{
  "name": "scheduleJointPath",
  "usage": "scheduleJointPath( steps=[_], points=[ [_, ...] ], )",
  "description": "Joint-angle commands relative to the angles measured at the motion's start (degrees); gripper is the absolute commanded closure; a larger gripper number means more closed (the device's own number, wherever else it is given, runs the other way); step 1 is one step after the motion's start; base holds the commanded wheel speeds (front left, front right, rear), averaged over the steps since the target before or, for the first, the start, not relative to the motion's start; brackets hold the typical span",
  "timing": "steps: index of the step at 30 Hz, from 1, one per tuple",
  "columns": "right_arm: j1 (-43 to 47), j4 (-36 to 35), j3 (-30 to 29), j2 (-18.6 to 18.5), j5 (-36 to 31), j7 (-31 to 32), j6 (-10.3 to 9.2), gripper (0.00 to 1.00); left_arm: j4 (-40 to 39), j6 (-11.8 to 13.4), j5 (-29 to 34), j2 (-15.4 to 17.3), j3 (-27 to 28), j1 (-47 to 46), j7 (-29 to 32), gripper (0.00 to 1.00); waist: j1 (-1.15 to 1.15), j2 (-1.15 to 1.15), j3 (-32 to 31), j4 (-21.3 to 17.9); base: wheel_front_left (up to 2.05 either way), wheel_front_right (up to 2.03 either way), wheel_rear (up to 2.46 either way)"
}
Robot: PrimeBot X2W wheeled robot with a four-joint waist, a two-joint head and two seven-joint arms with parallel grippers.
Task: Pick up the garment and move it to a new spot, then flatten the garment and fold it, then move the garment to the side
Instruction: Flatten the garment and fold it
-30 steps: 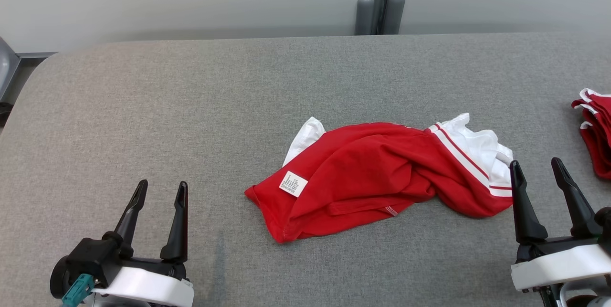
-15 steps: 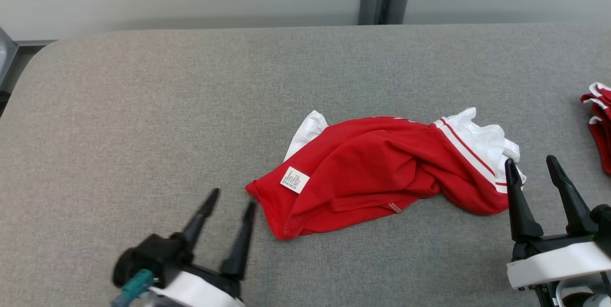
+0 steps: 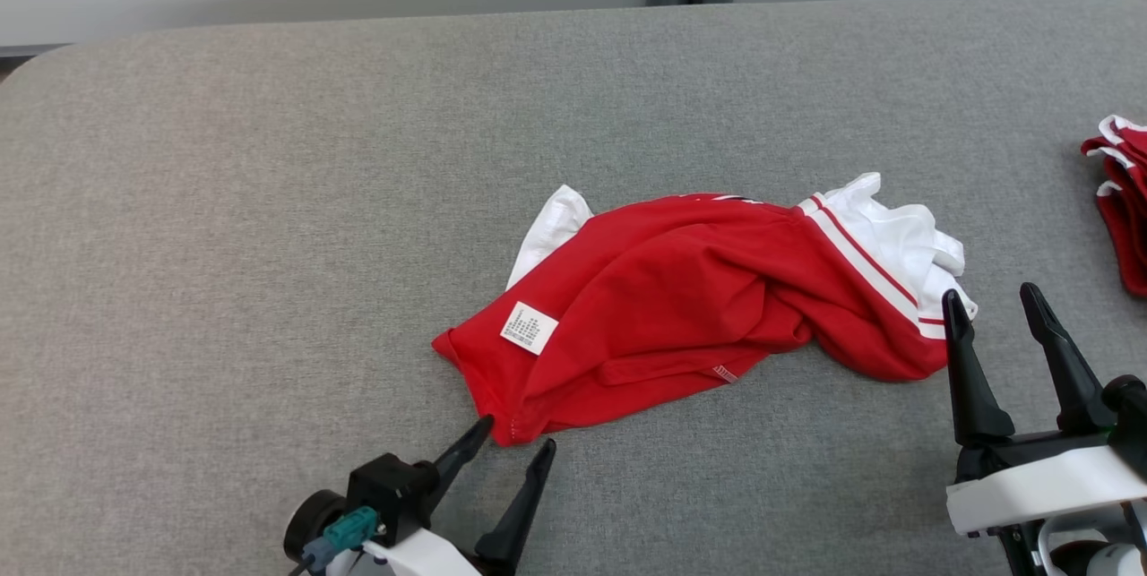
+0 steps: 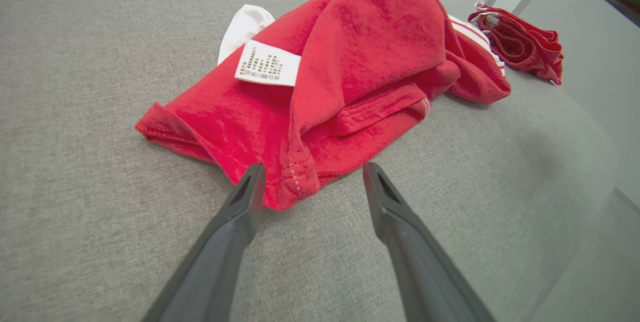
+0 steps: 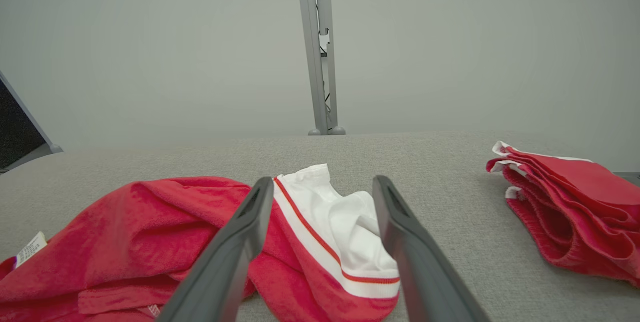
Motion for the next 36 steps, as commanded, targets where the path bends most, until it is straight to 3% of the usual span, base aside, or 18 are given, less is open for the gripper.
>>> scheduleJointPath(
  steps=[1,4,5,6,7,17,25,32,36],
  points=[
    [-0.8,0.0,-0.1,-0.1,0.2,-0.2,0.01,0.0,0.6,0.1,0.2,0.4,0.4,-1.4,-0.3,0.0,0.0,0.0,0.3,-0.3,0.0,0.0,0.0],
    [-1.0,0.1,-0.1,-0.1,0.3,-0.2,0.01,0.0,2.5,0.1,-0.1,0.4,0.6,-2.3,-0.7,0.0,0.0,0.0,0.8,-0.8,0.0,0.0,0.0],
    [-1.0,0.2,-0.1,-0.1,0.3,-0.2,0.01,0.0,3.1,0.0,-0.2,0.4,0.7,-2.7,-0.8,0.29,0.0,0.0,0.9,-0.9,0.0,0.0,0.0],
    [-1.1,0.2,-0.2,0.0,0.4,-0.2,0.01,0.0,3.7,0.0,0.0,0.5,0.7,-3.1,-0.9,0.77,0.0,0.0,1.0,-1.0,0.0,0.0,0.0],
    [-1.2,0.3,-0.3,0.0,0.4,-0.3,0.01,0.0,4.1,-0.1,-0.1,0.5,0.7,-3.3,-1.1,1.0,0.0,0.0,1.1,-1.1,0.0,0.0,0.0],
    [-2.7,5.2,-5.0,-1.7,1.6,-0.1,0.01,0.0,5.8,-0.2,0.0,1.1,1.0,-5.1,-2.6,1.0,0.0,0.0,2.8,-0.4,0.0,0.0,0.0],
    [-8.5,11.2,-8.2,-6.0,3.4,0.5,0.01,0.0,5.1,-0.4,0.4,1.1,0.8,-8.1,-3.6,1.0,0.0,0.0,7.8,2.0,0.0,0.0,0.0],
    [-16.7,22.6,-3.6,-11.6,5.7,6.5,0.01,0.0,6.0,-0.9,0.7,0.8,-0.2,-10.4,-4.6,1.0,0.0,0.0,11.1,3.5,0.0,0.0,0.0],
    [-17.7,25.4,-1.3,-12.4,6.6,7.8,0.01,0.0,6.5,-1.1,0.6,0.6,-0.5,-11.1,-4.9,1.0,0.0,0.0,11.7,3.8,0.0,0.0,0.0]
  ],
)
